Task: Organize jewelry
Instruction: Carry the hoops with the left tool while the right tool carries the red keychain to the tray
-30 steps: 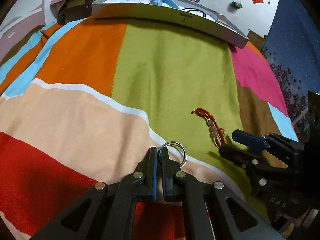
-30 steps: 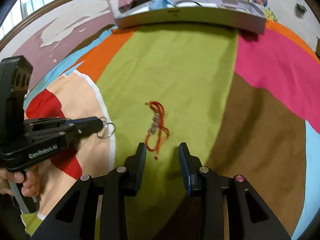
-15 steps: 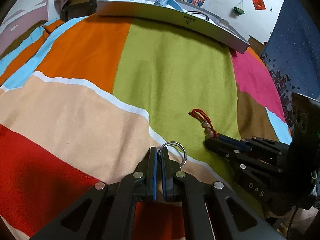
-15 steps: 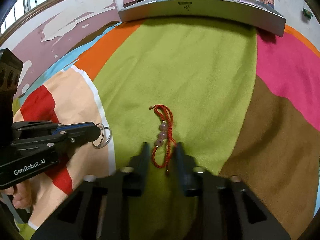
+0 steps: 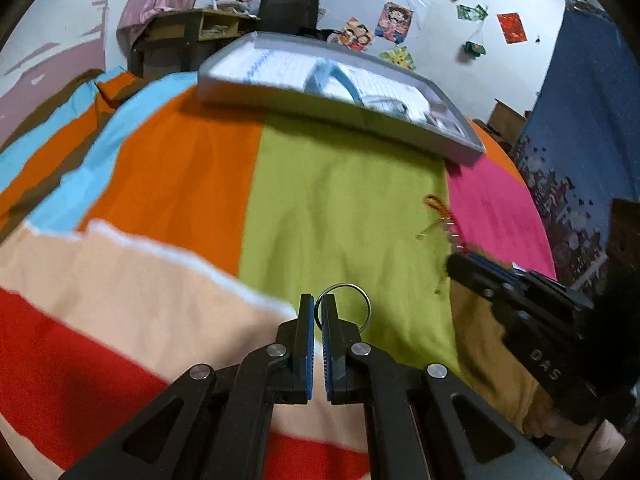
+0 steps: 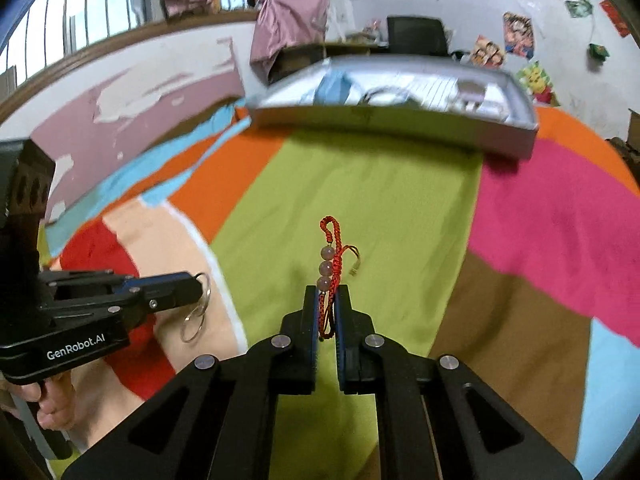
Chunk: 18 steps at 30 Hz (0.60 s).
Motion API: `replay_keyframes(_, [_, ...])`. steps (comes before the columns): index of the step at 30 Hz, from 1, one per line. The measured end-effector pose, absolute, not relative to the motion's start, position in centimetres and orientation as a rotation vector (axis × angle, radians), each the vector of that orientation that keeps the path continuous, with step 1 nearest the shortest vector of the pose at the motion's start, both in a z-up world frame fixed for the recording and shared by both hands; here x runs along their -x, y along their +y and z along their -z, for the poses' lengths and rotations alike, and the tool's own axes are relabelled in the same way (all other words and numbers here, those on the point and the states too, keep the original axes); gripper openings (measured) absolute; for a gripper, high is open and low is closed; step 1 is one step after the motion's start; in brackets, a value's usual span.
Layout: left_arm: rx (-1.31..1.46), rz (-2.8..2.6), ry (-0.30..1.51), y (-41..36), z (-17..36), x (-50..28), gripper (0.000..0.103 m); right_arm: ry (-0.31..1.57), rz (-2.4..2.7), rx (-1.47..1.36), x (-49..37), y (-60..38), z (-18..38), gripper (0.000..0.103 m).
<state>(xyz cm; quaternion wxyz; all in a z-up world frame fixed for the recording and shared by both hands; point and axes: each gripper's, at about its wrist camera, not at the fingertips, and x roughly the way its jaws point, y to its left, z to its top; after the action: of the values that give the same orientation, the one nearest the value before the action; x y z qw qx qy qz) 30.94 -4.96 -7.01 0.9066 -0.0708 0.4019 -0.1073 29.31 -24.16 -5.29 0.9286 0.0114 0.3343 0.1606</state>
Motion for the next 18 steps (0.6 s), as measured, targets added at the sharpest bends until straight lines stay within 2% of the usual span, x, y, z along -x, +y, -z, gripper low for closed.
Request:
replay_keyframes(9, [0.277, 0.108, 0.669, -1.9, 1.1, -40.4, 0.004, 0.467, -0.286, -0.046, -34.7, -25.7, -1.1, 0.007])
replay_keyframes(15, [0.231, 0.071, 0.627, -2.5, 0.1, -47.3, 0.004, 0.39, -0.259, -0.004, -40.3, -24.9, -3.2, 0.007])
replay_keyframes(18, [0.197, 0.059, 0.651, -3.1, 0.7, -49.5, 0.004, 0.413, -0.265, -0.037, -42.7, -24.9, -3.0, 0.007])
